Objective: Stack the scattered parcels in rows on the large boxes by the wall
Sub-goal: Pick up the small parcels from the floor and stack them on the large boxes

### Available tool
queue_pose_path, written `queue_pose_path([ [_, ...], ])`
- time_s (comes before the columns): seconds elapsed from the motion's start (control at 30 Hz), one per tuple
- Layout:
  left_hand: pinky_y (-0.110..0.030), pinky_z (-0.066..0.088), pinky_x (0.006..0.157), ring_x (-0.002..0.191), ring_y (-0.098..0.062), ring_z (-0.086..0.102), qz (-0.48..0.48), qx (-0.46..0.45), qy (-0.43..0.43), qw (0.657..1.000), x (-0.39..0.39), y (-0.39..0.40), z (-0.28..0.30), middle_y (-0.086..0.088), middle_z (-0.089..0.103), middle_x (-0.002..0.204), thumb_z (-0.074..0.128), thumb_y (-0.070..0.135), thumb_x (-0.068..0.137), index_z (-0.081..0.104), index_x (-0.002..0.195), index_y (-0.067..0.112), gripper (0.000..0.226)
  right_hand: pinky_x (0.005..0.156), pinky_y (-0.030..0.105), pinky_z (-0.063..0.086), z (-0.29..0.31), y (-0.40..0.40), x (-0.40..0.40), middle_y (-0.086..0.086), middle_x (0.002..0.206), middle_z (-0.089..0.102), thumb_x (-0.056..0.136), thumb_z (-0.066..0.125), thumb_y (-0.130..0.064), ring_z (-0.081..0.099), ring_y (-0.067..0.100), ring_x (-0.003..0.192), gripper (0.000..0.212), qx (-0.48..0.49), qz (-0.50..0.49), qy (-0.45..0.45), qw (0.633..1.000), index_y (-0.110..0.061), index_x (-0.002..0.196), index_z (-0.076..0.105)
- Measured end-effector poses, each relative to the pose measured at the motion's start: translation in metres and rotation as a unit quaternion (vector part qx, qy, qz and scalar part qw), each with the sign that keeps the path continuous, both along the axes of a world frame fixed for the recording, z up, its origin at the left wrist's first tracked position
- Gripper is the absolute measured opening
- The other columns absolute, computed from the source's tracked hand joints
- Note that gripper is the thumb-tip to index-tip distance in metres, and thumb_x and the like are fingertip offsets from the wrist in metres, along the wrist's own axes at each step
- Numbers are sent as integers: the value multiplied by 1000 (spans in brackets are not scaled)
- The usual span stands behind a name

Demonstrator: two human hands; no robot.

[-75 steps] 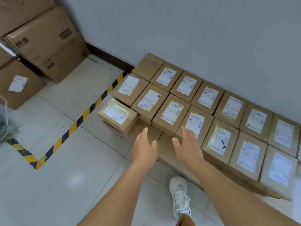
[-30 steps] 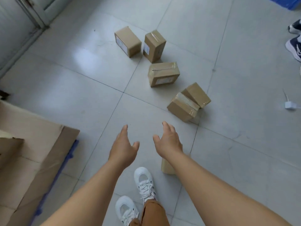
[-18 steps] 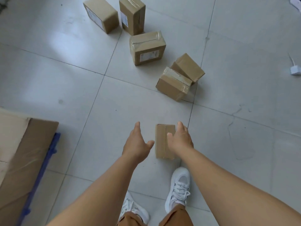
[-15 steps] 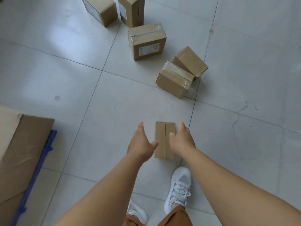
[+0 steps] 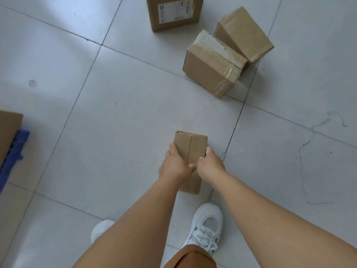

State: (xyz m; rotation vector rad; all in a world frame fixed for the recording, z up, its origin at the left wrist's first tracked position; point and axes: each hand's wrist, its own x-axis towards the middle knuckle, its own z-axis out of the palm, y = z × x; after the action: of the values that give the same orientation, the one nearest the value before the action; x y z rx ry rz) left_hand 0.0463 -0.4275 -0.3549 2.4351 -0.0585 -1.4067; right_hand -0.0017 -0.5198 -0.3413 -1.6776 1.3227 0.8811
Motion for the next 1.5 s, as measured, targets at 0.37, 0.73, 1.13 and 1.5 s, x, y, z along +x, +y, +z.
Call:
queue_pose_path([
  [0.37,-49,36,96,128,-29,27,63,81,-104,989,59,-40,15,-5,11,147,77,55,64,-25,145,30,132,109,38,38,7,-31,70,-9,142,50,89,34,-19,53,21,126,58,90,-38,-151,984,-27,146,34],
  [0.73,-54,38,99,131,-29,25,138,7,-176,975,183,-89,42,-4,16,144,76,48,63,-18,147,31,127,114,42,27,14,-136,170,-2,160,13,92,46,-11,22,27,143,74,-92,-7,-177,980,-36,152,10],
  [1.13,-52,36,99,131,-28,24,120,2,-175,977,256,-106,4,-2,15,144,78,47,63,-18,147,33,128,116,48,1,-35,-199,223,7,159,-21,72,78,-36,-22,30,145,127,-176,262,-6,949,-38,146,-25],
  [1.5,-52,35,104,133,-27,24,167,-24,-171,971,246,-82,38,-1,15,146,78,46,62,-16,147,34,127,114,49,22,1,-175,201,1,158,7,67,81,-46,12,25,145,123,-181,93,-82,976,-41,149,-11],
])
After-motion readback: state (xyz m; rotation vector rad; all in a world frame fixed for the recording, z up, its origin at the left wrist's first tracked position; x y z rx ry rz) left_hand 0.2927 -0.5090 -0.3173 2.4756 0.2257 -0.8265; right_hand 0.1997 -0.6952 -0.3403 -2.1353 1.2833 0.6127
